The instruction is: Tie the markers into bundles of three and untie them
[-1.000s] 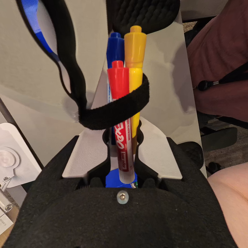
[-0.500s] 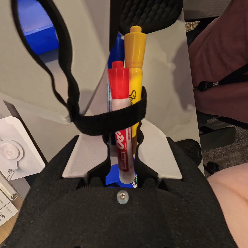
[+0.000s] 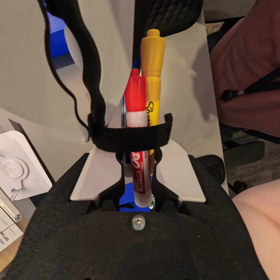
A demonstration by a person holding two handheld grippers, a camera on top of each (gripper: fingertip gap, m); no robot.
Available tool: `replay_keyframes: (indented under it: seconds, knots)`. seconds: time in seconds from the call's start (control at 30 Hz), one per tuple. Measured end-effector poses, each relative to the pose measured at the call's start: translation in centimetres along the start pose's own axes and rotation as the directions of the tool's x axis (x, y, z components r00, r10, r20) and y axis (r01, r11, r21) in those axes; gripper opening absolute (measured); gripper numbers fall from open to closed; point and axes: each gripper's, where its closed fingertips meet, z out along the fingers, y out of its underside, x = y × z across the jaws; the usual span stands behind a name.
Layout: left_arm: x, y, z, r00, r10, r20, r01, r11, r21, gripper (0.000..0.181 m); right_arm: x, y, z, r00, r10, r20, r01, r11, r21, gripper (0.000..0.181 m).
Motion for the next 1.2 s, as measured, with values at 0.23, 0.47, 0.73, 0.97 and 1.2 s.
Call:
replay_keyframes:
  seconds: [0.23, 0.47, 0.73, 0.97, 1.2]
  knots:
    - [0.3, 0.0, -0.2, 1.0, 0.005, 0.002, -0.005, 1.0, -0.002, 0.039, 0.0, -0.2, -0.3, 0.999, -0.039, 0.022, 0.04, 0.999, -0.004, 0.015]
    - [0.4, 0.0, -0.4, 1.0, 0.013, 0.01, -0.013, 1.0, -0.008, 0.038, 0.0, -0.8, -0.9, 0.998, -0.062, 0.029, 0.061, 0.997, 0.038, 0.018]
    - [0.8, -0.2, -0.6, 0.999, 0.03, 0.022, -0.03, 1.0, -0.006, 0.038, -0.6, -0.9, -1.4, 0.987, -0.122, 0.102, 0.117, 0.992, 0.055, 0.019]
    - [1.1, -0.3, -0.8, 0.999, 0.037, 0.019, -0.037, 0.999, -0.008, 0.039, -0.9, -1.9, -1.5, 0.974, -0.149, 0.17, 0.136, 0.987, 0.089, 0.019]
    - [1.3, -0.3, -0.9, 0.999, 0.041, 0.024, -0.041, 0.999, -0.014, 0.039, -1.4, -2.4, -1.3, 0.953, -0.201, 0.226, 0.18, 0.977, 0.11, 0.019]
